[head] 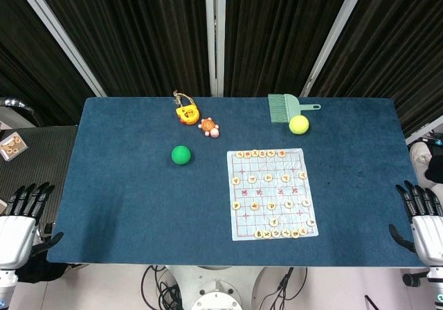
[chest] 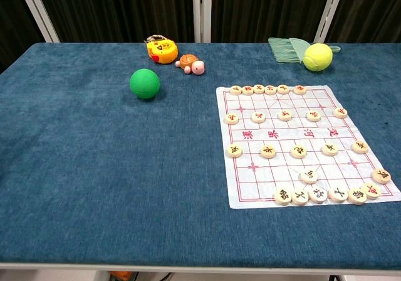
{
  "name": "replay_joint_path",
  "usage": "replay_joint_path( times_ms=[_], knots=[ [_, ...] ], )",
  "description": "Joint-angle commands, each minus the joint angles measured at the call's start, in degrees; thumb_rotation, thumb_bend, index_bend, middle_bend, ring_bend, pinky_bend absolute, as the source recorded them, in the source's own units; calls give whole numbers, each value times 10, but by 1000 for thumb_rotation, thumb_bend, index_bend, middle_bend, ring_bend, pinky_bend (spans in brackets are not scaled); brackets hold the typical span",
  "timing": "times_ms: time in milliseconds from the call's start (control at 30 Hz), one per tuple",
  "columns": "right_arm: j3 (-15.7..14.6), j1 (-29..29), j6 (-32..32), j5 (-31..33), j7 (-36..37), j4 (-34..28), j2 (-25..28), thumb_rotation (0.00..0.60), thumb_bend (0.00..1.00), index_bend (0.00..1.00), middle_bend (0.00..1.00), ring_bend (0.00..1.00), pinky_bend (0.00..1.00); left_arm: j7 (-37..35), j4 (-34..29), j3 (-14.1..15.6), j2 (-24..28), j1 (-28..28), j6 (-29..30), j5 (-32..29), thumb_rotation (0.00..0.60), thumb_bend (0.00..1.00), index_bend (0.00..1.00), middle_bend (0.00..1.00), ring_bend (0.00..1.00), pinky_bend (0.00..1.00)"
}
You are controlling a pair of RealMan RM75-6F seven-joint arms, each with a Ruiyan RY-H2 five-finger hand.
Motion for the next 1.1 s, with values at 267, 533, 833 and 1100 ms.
replay_joint_path(
  times_ms=[267, 533, 833, 1100],
  knots=[
    [-8, 2, -2, -12, -11, 2, -9, 600, 229, 0, 0, 0, 0, -1, 4, 5, -5, 4, 4, 5, 600, 128, 73, 47, 0, 0],
    [-22, 18, -23, -41, -63, -12, -20, 600, 229, 13, 0, 0, 0, -3, 1, 3, 1, 5, 10, 9, 600, 128, 73, 47, 0, 0],
    [-43, 40, -64, -79, -174, -31, -74, 600, 220, 77, 0, 0, 0, -8, 10, 8, -5, 11, 16, 10, 600, 128, 73, 47, 0, 0],
    [-50, 49, -86, -85, -221, -36, -121, 600, 221, 106, 0, 0, 0, -11, 14, 11, -6, 17, 24, 16, 600, 128, 73, 47, 0, 0]
  ],
)
